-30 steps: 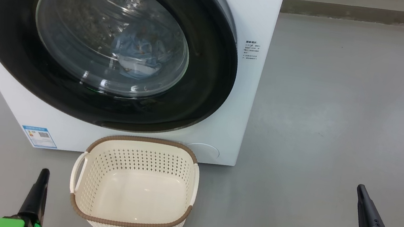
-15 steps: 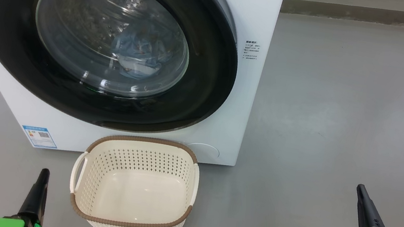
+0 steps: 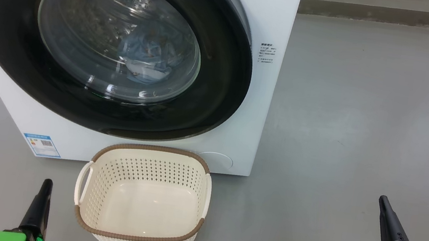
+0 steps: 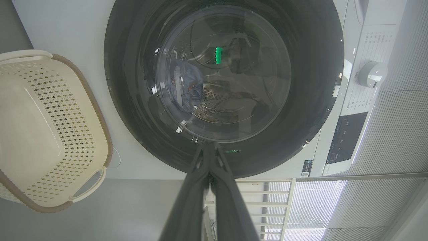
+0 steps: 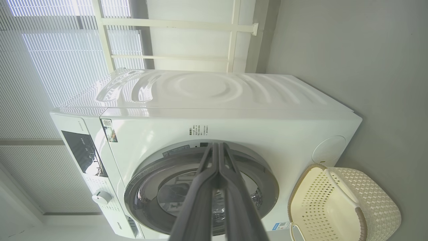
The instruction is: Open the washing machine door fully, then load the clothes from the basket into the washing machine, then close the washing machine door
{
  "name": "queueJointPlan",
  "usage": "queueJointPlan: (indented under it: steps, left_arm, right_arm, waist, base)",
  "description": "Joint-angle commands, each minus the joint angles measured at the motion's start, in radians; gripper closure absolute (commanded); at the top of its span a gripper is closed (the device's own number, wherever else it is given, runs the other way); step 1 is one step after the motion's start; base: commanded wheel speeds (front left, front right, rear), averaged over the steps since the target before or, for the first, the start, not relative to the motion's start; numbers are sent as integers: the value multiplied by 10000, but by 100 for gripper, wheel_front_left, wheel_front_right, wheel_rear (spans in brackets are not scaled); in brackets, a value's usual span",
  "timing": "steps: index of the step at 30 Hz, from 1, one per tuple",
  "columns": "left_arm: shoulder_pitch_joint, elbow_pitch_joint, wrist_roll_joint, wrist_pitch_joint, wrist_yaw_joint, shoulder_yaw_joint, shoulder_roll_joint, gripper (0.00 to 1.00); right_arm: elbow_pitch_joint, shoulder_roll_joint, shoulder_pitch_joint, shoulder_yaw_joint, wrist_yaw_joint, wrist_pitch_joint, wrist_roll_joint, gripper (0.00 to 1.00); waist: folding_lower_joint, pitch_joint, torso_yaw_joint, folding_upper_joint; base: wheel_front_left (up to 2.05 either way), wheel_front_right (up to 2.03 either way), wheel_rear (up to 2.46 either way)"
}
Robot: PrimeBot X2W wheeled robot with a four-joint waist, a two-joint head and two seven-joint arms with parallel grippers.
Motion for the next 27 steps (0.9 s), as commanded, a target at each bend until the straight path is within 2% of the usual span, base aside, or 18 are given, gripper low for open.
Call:
queueJointPlan:
  steps: [1, 27]
  left_arm:
    - [-447, -324, -68, 63, -7, 330, 85, 100]
    - [-447, -324, -68, 63, -7, 330, 85, 100]
  right_arm:
    - [-300, -170, -411, 204, 17, -48, 240, 100]
    - [-305, -207, -408, 254, 17, -88, 283, 100]
  waist:
    - [0, 0, 0, 0]
    - [0, 0, 0, 0]
  base:
    - [0, 0, 0]
    - [0, 0, 0]
